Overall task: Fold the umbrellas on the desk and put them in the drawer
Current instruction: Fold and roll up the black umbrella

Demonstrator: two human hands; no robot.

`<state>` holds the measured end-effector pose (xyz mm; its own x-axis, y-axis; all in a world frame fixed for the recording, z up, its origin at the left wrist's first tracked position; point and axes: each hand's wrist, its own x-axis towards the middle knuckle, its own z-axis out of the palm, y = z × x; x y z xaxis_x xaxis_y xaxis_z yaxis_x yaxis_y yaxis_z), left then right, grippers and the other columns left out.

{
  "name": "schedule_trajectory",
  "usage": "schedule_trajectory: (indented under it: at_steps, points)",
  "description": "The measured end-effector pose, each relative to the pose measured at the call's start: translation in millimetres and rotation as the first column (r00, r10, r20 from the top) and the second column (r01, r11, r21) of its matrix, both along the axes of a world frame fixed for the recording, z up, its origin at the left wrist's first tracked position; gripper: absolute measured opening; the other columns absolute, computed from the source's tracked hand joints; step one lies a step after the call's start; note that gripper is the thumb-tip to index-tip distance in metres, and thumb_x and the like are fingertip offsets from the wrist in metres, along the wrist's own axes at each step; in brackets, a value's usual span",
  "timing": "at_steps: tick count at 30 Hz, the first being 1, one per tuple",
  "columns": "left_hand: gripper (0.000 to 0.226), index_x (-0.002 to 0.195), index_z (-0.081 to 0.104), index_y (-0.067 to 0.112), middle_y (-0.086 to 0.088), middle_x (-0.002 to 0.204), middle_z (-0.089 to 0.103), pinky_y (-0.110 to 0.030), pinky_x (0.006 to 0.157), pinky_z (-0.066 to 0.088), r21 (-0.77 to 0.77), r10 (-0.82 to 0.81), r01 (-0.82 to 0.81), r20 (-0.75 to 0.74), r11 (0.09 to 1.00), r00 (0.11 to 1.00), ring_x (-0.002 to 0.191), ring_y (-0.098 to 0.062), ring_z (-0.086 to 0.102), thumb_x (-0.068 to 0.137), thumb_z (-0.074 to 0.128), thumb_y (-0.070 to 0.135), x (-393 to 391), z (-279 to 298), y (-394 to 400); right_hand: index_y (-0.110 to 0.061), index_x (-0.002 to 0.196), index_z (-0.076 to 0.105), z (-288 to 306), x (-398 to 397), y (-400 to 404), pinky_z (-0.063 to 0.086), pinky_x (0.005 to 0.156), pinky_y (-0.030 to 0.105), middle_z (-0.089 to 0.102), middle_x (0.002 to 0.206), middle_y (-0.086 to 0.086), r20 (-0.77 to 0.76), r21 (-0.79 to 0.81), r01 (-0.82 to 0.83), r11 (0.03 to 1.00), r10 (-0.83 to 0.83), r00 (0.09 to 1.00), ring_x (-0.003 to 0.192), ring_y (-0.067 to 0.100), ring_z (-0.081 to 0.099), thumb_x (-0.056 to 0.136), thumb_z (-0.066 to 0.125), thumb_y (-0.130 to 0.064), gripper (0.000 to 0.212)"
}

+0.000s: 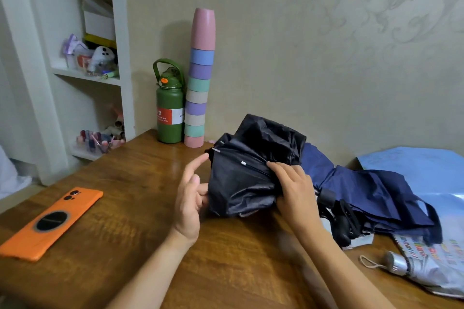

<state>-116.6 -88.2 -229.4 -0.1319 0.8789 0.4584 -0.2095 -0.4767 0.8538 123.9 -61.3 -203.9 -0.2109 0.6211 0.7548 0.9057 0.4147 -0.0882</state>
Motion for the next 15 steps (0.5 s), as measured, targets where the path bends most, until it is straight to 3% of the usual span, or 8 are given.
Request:
schedule_trajectory:
  at_steps: [3,5,7,9,11,13,15]
  points:
    - [0.055,0.146,0.049,0.029,-0.012,0.128,0.070,-0.061,0.081,0.058,-0.044,0.023,-0.021,0.029,0.999,0.999,0.110,-0.038,0.071,0.101,0.028,0.052,0.3,5.4,-3.6,-0.011,0.134,0.062,-4.6,1.3,-0.7,0.048,0.098,0.037,0.063,0.131,0.002,-0.010,-0.055,-0.112,0.992,0.111,0.994,0.114,0.022,0.054,0.076,0.067,0.015,0.064]
    - [0.051,0.143,0.053,0.031,-0.004,0.132,0.068,-0.059,0.095,0.056,-0.064,0.045,-0.046,-0.021,0.997,0.999,0.119,-0.029,0.067,0.100,0.035,0.051,1.9,5.3,-3.3,-0.010,0.130,0.064,-12.8,3.5,-1.8,0.050,0.100,0.037,0.064,0.129,0.003,0.035,-0.138,-0.157,0.978,0.163,0.986,0.114,0.024,0.056,0.069,0.068,0.020,0.068]
    - [0.046,0.140,0.056,0.028,0.012,0.133,0.066,-0.044,0.106,0.051,-0.050,0.057,-0.062,-0.093,0.997,0.994,0.127,-0.014,0.061,0.099,0.043,0.043,3.5,5.1,-3.7,-0.010,0.129,0.065,-21.4,6.9,-4.0,0.047,0.104,0.034,0.063,0.130,0.003,0.051,-0.253,-0.157,0.955,0.175,0.983,0.115,0.026,0.058,0.068,0.068,0.019,0.068]
    - [0.045,0.137,0.057,0.020,0.026,0.127,0.064,-0.020,0.101,0.049,-0.005,0.069,-0.070,-0.127,0.998,0.989,0.123,0.003,0.058,0.095,0.046,0.032,6.1,7.7,-5.9,-0.014,0.136,0.061,-23.0,10.4,-6.9,0.041,0.110,0.031,0.058,0.137,0.001,0.049,-0.365,-0.130,0.922,0.158,0.986,0.124,0.025,0.054,0.073,0.069,0.012,0.068]
    - [0.045,0.135,0.057,0.013,0.030,0.121,0.066,-0.008,0.091,0.046,0.043,0.073,-0.068,-0.137,0.997,0.988,0.115,0.009,0.060,0.092,0.047,0.024,8.0,12.6,-10.6,-0.021,0.144,0.054,-20.2,11.2,-9.7,0.039,0.109,0.035,0.050,0.147,-0.003,0.145,-0.440,-0.040,0.897,0.115,0.983,0.132,0.022,0.049,0.077,0.072,-0.002,0.072]
    - [0.045,0.133,0.058,0.007,0.026,0.118,0.068,-0.006,0.087,0.045,0.074,0.075,-0.066,-0.120,0.995,0.990,0.110,0.008,0.062,0.091,0.046,0.018,8.2,13.9,-12.8,-0.030,0.145,0.053,-18.5,9.4,-14.0,0.038,0.101,0.044,0.049,0.149,-0.004,0.288,-0.369,0.099,0.924,0.012,0.958,0.133,0.023,0.050,0.071,0.076,-0.012,0.079]
    - [0.044,0.132,0.060,0.006,0.014,0.122,0.070,-0.012,0.089,0.048,0.077,0.080,-0.073,-0.092,0.994,0.993,0.114,-0.003,0.065,0.092,0.044,0.017,6.2,11.6,-11.4,-0.035,0.144,0.053,-22.8,8.4,-18.8,0.045,0.091,0.048,0.052,0.148,-0.001,0.318,-0.338,0.181,0.924,-0.069,0.946,0.129,0.027,0.052,0.065,0.079,-0.016,0.086]
